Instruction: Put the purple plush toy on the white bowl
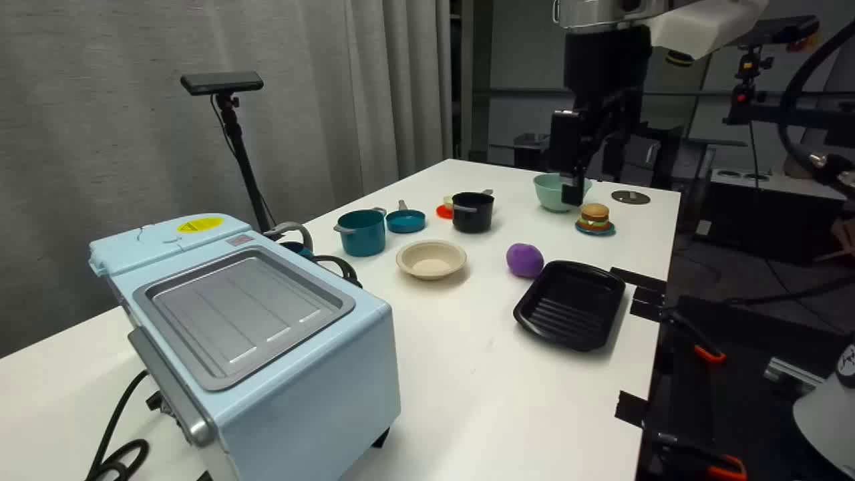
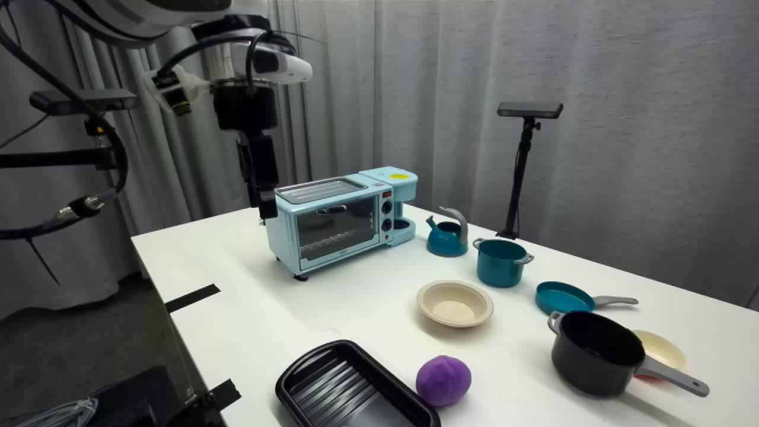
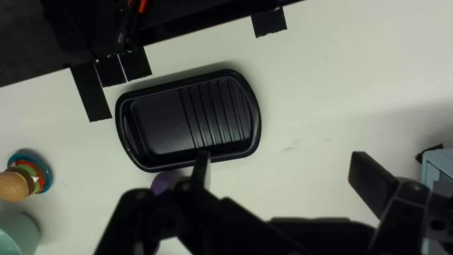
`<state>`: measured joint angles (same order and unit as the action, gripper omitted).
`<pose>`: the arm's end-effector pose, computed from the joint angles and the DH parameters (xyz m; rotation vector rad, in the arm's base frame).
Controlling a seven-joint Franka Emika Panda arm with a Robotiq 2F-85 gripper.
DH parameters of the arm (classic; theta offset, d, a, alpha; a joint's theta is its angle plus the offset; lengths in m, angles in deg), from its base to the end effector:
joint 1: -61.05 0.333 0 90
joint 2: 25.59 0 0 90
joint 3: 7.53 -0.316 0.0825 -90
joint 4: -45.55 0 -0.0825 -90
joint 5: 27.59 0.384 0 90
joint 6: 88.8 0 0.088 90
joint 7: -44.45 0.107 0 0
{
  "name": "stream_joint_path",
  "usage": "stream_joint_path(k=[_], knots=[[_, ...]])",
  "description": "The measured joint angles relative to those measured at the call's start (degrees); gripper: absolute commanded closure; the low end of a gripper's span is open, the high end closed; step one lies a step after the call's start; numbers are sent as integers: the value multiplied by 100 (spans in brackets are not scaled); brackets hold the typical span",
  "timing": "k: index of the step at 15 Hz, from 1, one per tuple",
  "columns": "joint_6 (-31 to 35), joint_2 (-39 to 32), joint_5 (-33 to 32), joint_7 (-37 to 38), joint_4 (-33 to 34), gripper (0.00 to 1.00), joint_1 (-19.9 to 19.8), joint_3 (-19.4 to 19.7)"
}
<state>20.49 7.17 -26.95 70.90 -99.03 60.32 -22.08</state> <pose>0.3595 0.0922 0.4597 2.9766 -0.4005 -0.0215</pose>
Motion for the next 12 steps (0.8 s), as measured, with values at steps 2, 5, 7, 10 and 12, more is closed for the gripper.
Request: stream_joint_path(k=[2, 5, 7, 10, 12], knots=[[0, -9, 0, 0, 0, 0, 0, 0], [0, -9, 0, 0, 0, 0, 0, 0], [0, -15, -10, 0, 0, 0, 0, 2], [22, -121, -75, -19, 7, 0, 0, 32], [128, -300, -189, -46, 33, 0, -2, 77]])
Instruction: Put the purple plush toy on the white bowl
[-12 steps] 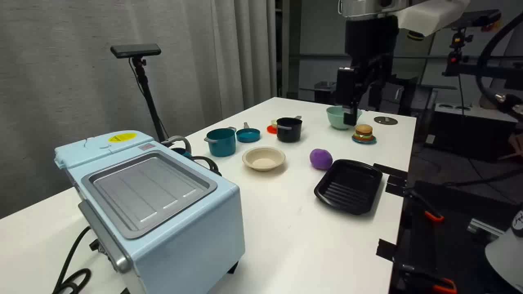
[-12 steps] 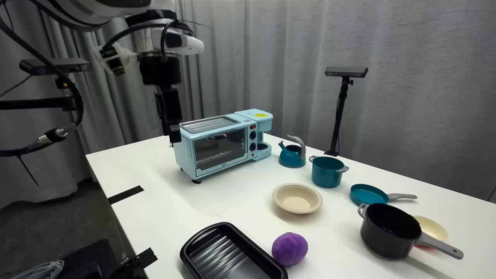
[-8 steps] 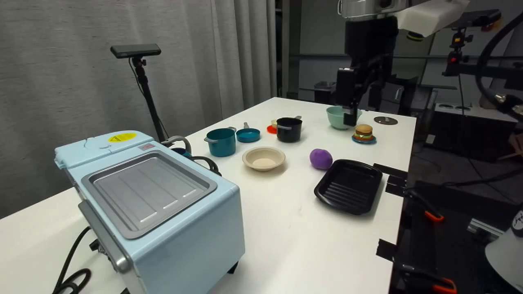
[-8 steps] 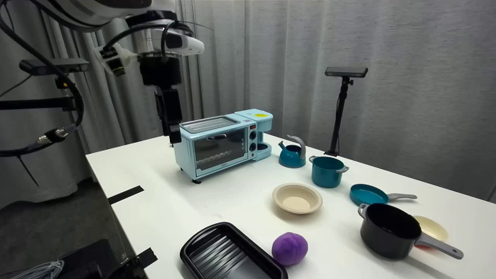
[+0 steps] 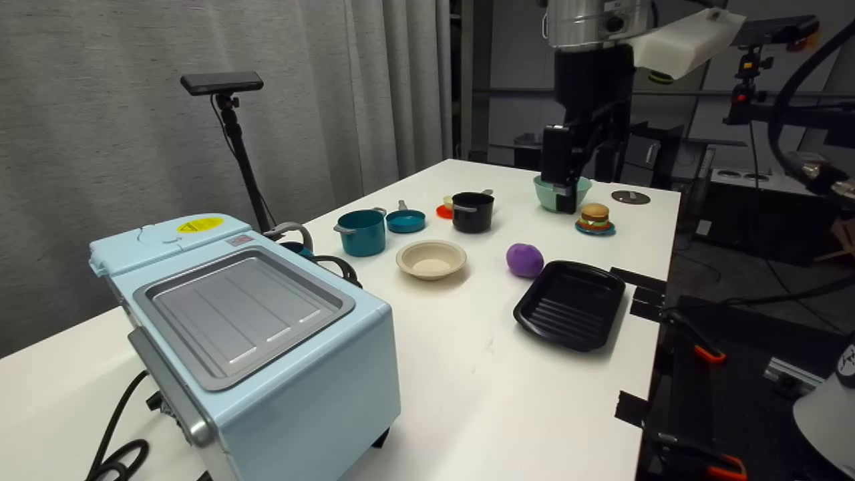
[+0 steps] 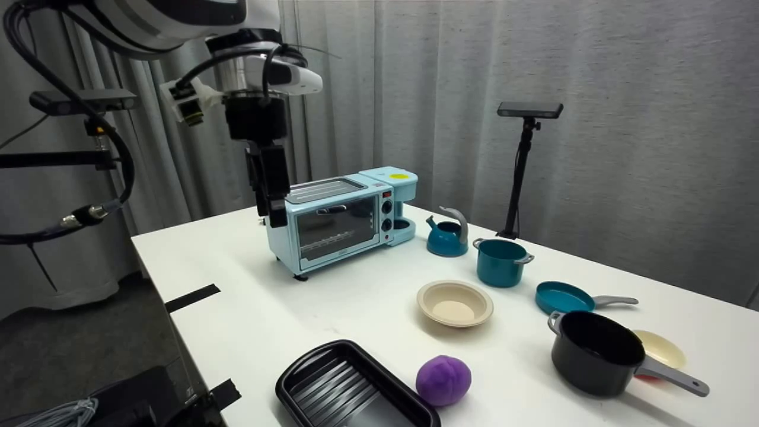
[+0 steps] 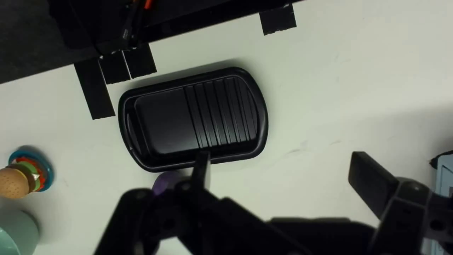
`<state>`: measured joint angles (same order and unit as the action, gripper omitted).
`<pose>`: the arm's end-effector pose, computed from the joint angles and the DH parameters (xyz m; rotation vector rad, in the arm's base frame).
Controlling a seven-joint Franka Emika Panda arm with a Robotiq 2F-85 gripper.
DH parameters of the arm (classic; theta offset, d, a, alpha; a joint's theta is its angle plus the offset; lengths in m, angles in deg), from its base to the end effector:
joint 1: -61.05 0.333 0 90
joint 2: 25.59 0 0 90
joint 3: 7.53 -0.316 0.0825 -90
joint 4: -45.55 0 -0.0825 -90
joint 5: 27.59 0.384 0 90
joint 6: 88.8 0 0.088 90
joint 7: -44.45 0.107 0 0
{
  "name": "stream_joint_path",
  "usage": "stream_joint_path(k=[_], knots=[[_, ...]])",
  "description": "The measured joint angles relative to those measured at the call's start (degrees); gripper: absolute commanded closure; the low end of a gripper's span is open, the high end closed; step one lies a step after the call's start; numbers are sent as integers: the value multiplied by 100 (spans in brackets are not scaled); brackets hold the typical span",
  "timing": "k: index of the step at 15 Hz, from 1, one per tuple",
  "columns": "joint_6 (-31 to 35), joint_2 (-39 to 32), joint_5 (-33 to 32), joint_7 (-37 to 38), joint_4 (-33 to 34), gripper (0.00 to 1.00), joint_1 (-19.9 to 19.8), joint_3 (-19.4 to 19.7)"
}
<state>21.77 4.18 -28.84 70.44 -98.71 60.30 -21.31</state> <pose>0.3706 0.0860 0.4460 2.9600 -0.3768 -0.0490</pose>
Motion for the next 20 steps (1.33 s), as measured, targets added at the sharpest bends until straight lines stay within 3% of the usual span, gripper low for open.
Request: stream_joint_path(k=[10, 20], knots=[[1035, -1908, -858, -366, 864, 0, -204, 783], [1326, -3621, -1003, -701, 1960, 0, -277, 1547]])
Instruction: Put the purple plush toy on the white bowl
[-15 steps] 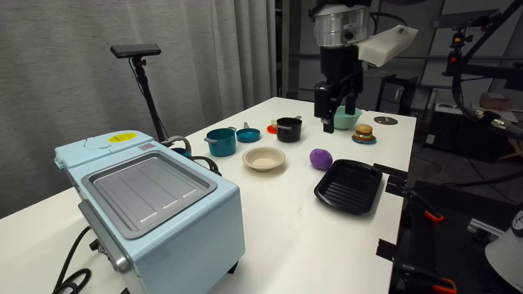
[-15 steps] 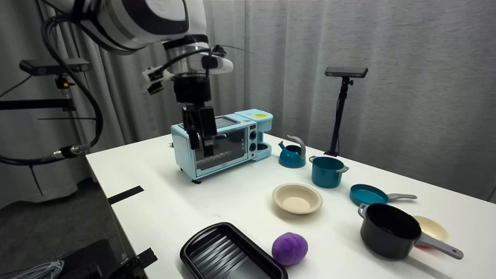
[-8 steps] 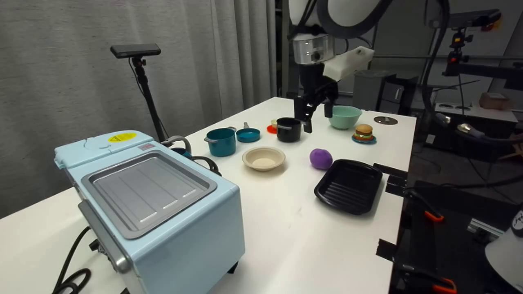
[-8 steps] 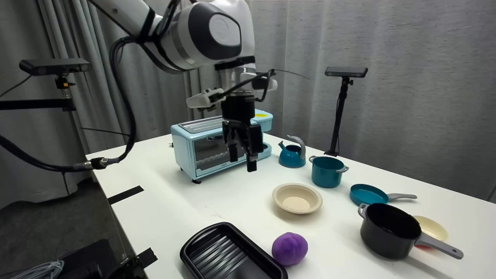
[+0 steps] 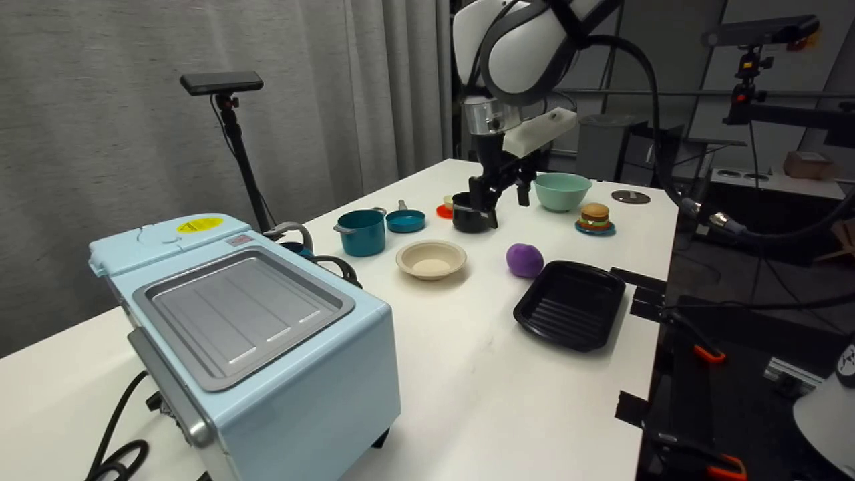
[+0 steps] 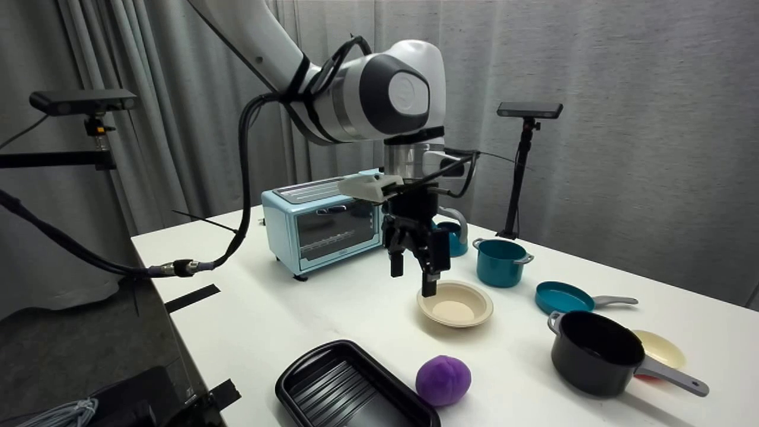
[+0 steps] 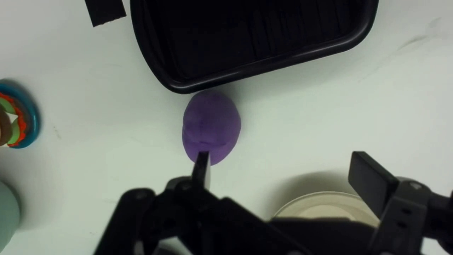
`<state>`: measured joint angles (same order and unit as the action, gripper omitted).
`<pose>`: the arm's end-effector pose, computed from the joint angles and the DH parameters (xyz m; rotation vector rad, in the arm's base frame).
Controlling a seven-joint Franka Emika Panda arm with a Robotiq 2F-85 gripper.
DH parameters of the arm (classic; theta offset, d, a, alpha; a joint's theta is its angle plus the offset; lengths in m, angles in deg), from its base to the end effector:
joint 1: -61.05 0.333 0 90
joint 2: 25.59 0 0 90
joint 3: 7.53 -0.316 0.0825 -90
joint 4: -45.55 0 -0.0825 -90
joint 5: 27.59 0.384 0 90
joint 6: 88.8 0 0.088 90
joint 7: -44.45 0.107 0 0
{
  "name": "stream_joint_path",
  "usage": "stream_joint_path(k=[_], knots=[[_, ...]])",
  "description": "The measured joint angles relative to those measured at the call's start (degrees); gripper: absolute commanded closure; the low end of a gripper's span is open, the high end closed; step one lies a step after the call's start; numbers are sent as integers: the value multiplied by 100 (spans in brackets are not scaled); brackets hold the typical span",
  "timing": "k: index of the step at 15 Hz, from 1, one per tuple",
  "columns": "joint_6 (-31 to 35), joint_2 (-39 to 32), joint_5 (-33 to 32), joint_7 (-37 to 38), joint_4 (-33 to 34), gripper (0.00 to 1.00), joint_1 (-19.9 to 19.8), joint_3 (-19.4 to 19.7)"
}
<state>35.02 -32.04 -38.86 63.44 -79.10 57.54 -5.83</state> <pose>0.5324 -0.0563 0.3308 2.9301 -0.4462 -0.1586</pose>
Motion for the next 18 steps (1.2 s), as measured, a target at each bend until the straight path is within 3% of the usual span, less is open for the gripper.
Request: stream_joint_path(k=[4, 10, 11, 12, 18], knots=[[185, -404, -29, 1, 165, 0, 3, 105], [1155, -1412, -316, 16, 75, 0, 9, 440], [1280, -1542, -339, 17, 93, 25, 15, 504], [1366, -1645, -354, 18, 131, 26, 20, 567], [1459, -1783, -360, 36, 358, 73, 50, 740]])
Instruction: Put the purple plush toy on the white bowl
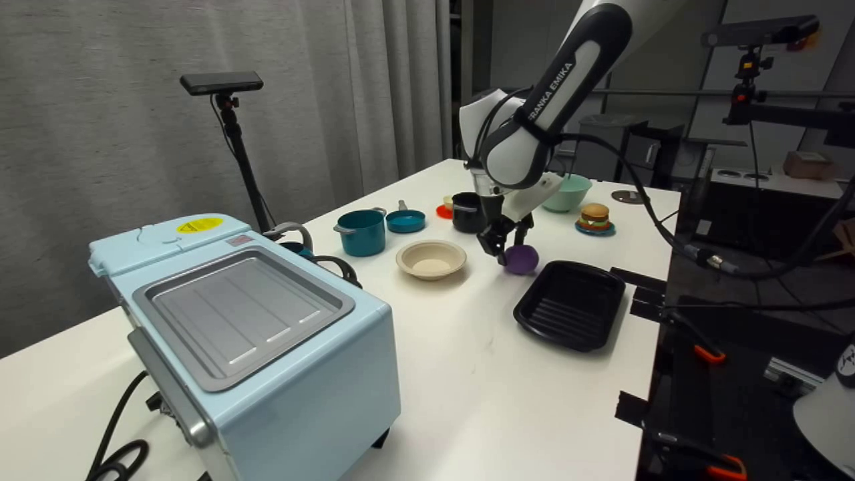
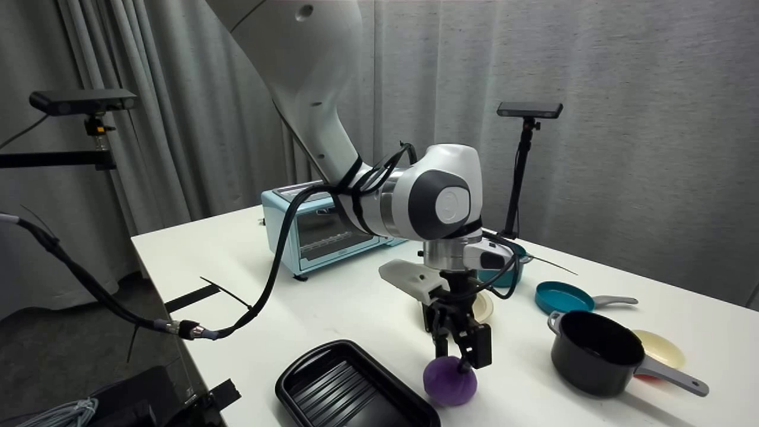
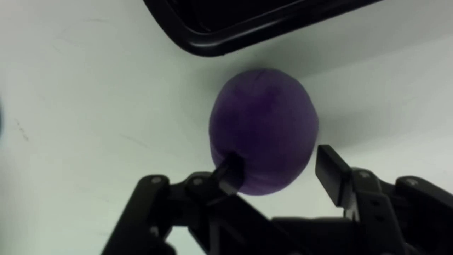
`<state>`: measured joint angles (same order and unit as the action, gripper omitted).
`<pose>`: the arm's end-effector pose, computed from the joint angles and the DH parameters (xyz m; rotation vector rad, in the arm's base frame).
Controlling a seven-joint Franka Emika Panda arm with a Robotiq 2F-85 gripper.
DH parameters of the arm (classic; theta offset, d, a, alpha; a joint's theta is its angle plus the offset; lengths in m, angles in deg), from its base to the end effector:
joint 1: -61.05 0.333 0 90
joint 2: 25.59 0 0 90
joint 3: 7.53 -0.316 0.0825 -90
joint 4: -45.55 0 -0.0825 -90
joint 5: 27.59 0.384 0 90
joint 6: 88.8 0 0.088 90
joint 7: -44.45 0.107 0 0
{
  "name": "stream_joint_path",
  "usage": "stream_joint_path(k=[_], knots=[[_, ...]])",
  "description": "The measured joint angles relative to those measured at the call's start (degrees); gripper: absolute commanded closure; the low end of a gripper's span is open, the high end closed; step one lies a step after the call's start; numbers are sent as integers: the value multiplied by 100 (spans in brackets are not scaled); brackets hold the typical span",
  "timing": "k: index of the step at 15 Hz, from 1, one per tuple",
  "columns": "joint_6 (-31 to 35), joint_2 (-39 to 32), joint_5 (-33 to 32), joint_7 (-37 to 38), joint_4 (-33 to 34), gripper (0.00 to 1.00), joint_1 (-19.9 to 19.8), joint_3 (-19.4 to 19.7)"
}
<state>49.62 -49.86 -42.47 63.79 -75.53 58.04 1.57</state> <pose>0.5536 -0.1207 0.2045 2.8640 -0.4821 -0.1548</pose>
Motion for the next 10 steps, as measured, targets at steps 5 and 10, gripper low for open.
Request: stream_joint_path(k=[5, 10], knots=[[0, 36, 25, 44, 103, 100, 115, 0], [1, 54, 54, 64, 185, 100, 187, -3]])
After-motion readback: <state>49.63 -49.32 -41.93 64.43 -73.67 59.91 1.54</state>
